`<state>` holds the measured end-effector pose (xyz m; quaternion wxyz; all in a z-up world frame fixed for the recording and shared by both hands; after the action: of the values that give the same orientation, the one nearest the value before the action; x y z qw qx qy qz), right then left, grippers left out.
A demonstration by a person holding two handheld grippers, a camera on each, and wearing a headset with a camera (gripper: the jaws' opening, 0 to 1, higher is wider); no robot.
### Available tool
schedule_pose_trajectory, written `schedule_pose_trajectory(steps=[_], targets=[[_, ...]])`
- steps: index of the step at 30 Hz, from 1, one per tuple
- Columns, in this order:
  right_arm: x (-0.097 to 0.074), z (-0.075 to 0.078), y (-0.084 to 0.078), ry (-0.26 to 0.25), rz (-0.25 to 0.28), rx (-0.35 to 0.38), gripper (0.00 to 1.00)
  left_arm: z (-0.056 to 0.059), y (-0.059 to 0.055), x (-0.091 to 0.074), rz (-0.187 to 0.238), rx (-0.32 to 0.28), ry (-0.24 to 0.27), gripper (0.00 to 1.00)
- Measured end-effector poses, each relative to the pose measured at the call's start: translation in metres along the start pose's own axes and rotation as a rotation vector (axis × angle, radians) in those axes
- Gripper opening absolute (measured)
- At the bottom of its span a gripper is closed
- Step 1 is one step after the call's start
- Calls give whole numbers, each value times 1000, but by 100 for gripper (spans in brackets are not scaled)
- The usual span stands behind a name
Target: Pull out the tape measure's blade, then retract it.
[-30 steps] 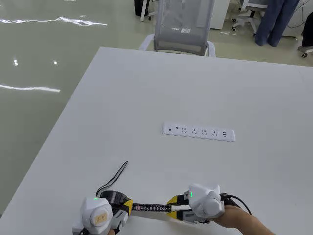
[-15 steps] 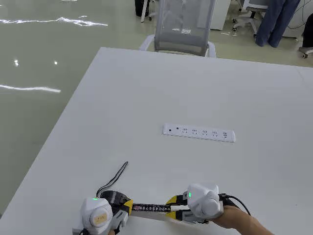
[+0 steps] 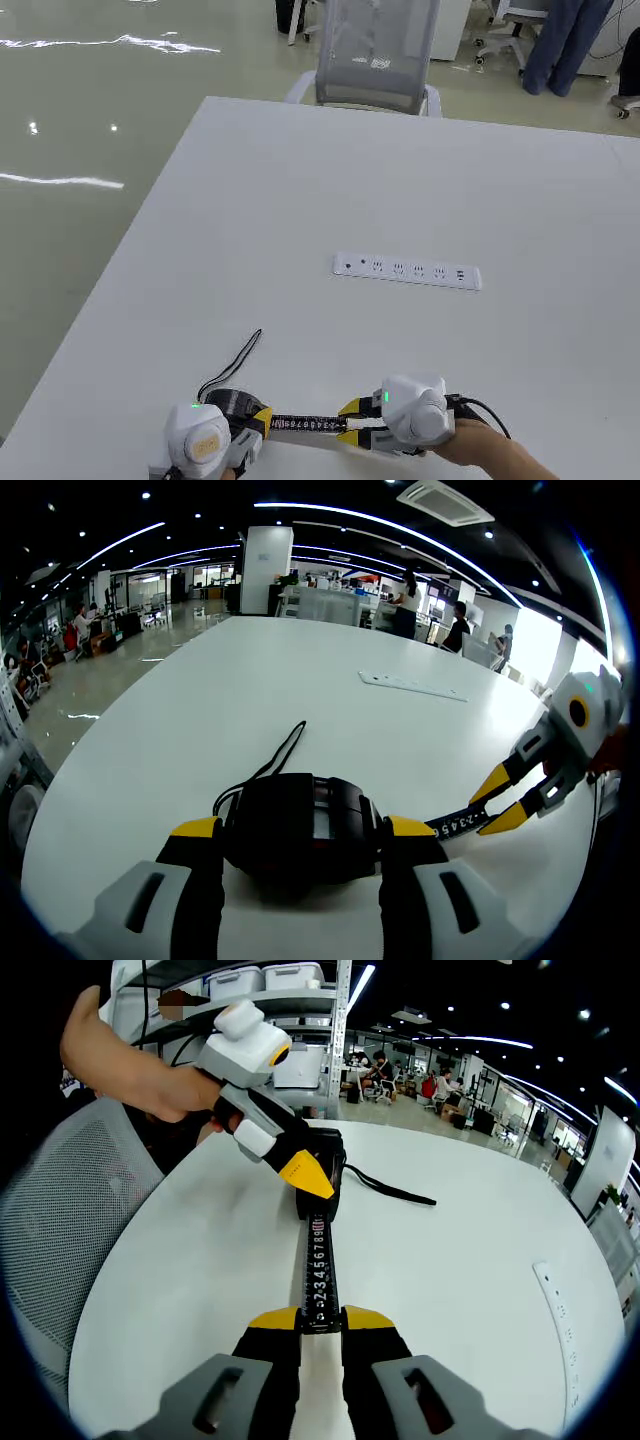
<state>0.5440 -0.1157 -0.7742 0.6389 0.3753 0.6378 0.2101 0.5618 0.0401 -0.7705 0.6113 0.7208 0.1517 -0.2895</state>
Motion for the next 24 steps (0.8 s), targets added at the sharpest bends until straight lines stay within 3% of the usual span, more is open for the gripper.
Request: schedule_pose_trajectory(steps=[24], targets=[[4, 0, 5, 3, 5, -3, 14, -1, 0, 0, 6, -14, -4, 60]])
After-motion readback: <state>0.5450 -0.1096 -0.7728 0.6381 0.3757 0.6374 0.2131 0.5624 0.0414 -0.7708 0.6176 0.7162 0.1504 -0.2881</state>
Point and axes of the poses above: the centre of the closed fingertips' face, and the gripper's own axes: x roughly forward along the fingers, z roughly to its right, y roughly out of its top, the point moved 1 cm from there along -x, roughly backward along the fingers, and after that the axes turned 13 degrees about x, right-handed, at the moved point
